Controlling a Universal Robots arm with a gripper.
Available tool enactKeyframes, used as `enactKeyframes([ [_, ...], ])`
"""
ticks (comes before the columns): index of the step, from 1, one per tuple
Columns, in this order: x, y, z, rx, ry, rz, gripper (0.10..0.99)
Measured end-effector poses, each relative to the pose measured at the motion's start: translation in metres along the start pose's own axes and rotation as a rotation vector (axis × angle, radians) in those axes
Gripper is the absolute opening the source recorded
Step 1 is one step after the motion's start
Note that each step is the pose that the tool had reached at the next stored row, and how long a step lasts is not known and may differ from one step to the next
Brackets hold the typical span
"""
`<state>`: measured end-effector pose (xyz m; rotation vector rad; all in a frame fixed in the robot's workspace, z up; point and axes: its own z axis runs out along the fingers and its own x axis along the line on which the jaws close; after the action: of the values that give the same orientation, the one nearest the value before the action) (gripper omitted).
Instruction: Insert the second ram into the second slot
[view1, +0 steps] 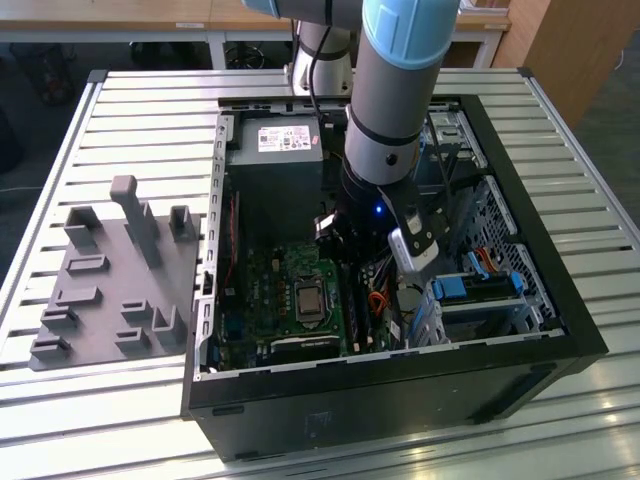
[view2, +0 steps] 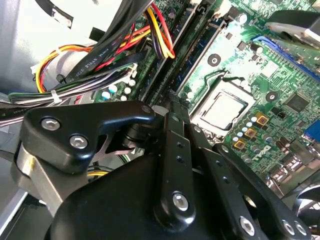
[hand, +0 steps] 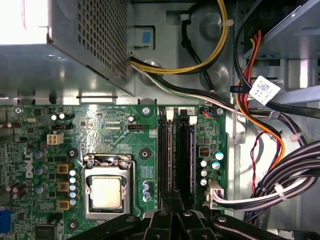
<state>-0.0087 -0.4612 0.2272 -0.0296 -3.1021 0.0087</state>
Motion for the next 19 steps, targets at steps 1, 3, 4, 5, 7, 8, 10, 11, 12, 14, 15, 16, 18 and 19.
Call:
enactKeyframes([
  [1,-0.0001,0.0000,0.0004,0.000,0.0000,0.000,0.106],
  [3,-0.0004,0.0000,0.0015,0.000,0.0000,0.000,0.106],
  [4,-0.0004,0.0000,0.0020,-0.001,0.0001,0.000,0.106],
  [5,-0.0005,0.0000,0.0027,-0.002,0.0001,0.000,0.106],
  [7,-0.0005,0.0000,0.0036,-0.005,0.0001,0.000,0.106],
  [8,-0.0005,0.0000,0.0040,-0.007,0.0001,0.000,0.106],
  [10,-0.0006,0.0001,0.0058,-0.008,0.0001,0.000,0.106],
  [11,-0.0006,0.0000,0.0067,-0.008,0.0004,0.000,0.106],
  [12,-0.0006,-0.0001,0.0076,-0.007,0.0006,0.000,0.106],
  [14,-0.0007,0.0000,0.0101,-0.007,0.0004,0.000,0.106],
  [15,-0.0008,-0.0001,0.0113,-0.007,0.0005,0.000,0.106],
  [16,-0.0008,-0.0001,0.0126,-0.007,0.0006,0.000,0.106],
  [18,-0.0009,0.0001,0.0132,-0.006,0.0008,0.000,0.106],
  [19,-0.0008,-0.0001,0.0128,-0.005,0.0010,0.000,0.106],
])
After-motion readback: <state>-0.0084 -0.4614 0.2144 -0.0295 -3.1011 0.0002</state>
